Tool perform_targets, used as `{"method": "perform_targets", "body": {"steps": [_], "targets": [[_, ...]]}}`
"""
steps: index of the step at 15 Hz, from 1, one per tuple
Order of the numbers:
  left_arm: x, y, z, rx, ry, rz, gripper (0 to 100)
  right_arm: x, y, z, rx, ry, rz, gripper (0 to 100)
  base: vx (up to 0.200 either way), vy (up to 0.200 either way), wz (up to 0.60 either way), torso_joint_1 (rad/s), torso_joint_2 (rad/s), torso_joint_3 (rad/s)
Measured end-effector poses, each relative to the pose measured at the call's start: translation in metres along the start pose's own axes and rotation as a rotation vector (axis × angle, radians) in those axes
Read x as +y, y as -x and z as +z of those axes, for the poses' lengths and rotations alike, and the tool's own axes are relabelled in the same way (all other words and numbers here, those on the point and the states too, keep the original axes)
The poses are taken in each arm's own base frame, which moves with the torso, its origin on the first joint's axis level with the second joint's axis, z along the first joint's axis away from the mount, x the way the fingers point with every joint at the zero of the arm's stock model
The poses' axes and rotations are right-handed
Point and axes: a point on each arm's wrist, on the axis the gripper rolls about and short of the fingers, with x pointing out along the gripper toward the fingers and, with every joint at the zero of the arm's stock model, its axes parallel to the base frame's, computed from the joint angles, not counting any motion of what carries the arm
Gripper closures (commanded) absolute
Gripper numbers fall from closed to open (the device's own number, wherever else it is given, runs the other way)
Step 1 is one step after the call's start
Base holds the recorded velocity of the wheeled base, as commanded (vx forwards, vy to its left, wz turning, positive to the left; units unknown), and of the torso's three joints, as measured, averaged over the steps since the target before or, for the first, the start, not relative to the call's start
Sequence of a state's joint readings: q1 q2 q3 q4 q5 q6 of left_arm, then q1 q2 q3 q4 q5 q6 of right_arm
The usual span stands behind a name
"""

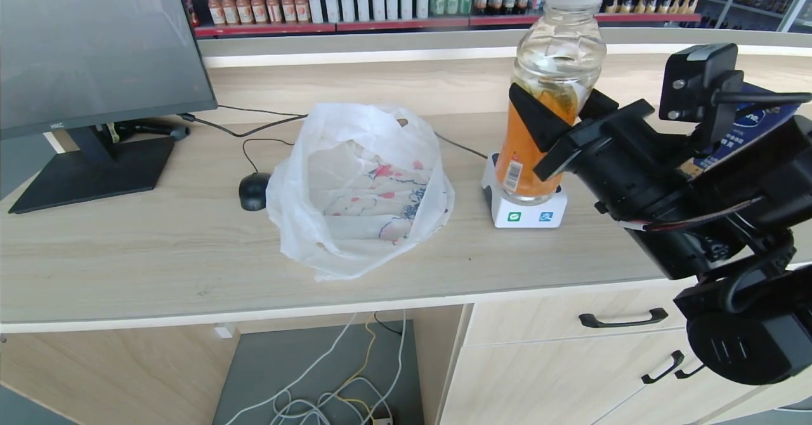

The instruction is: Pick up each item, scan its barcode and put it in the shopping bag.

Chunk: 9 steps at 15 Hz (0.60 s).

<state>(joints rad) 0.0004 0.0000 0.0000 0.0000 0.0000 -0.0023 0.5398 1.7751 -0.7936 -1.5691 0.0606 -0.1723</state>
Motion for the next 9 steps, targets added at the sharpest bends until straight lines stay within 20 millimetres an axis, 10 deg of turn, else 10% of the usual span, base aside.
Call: {"method": "perform_targets", "body": {"steps": [9], "targets": [[0.0000, 0.0000, -0.0001, 0.001, -0.006, 0.000, 0, -0.0107, -0.0039, -0.0115, 0.025, -0.080, -0.104, 100, 0.000, 0.000, 0.00, 0.000, 0.00, 0.000]]}}
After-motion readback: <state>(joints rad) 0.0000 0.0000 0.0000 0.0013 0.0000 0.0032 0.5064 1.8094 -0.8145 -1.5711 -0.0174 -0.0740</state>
